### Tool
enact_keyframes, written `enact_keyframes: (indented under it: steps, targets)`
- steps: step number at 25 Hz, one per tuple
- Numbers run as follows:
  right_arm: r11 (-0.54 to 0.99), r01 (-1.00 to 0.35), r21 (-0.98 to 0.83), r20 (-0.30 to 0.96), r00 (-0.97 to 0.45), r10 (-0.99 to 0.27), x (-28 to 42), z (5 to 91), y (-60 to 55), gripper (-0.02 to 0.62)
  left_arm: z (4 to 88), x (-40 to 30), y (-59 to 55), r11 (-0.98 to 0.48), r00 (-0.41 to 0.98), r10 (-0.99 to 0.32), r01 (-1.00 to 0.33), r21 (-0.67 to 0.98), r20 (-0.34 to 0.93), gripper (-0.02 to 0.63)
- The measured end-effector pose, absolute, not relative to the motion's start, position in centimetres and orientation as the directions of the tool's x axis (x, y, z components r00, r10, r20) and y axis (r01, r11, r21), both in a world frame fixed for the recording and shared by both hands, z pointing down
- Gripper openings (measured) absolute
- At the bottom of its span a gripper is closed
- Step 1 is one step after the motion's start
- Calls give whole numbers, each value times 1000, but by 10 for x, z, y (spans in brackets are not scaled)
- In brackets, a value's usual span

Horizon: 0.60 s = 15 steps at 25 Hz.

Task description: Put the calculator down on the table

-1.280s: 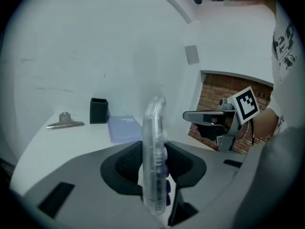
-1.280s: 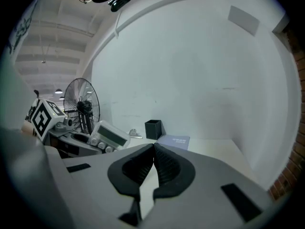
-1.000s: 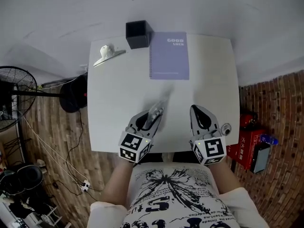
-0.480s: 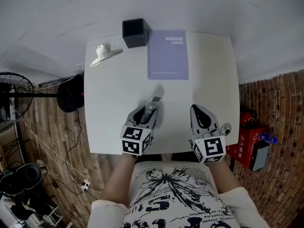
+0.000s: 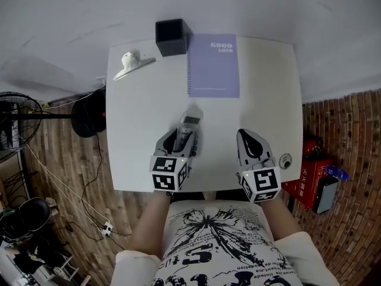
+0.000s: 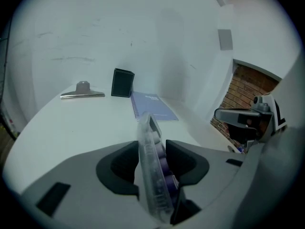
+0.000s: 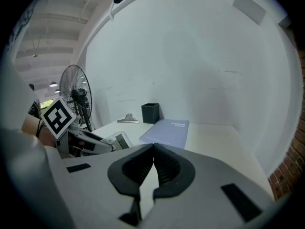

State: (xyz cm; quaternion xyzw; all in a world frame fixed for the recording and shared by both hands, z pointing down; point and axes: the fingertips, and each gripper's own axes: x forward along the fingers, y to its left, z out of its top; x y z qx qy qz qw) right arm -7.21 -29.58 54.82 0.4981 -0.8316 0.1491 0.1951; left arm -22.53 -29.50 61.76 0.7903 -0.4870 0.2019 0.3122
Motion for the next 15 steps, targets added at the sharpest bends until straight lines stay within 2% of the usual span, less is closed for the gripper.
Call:
enact_keyframes:
  steps: [4, 8, 15]
  targets:
    - [475, -878, -50, 474, -440, -763, -81, 551, -296, 15, 624, -237, -295, -285, 428, -649, -903, 321, 629, 192]
    - [485, -873, -49, 469, -449, -761, -89, 549, -296, 15, 638, -253, -292, -234, 381, -640, -924, 303, 667, 224]
    - [432, -896, -104, 453, -430, -781, -83, 539, -297, 15, 639, -262, -289, -210, 375, -639, -925, 317, 671, 212]
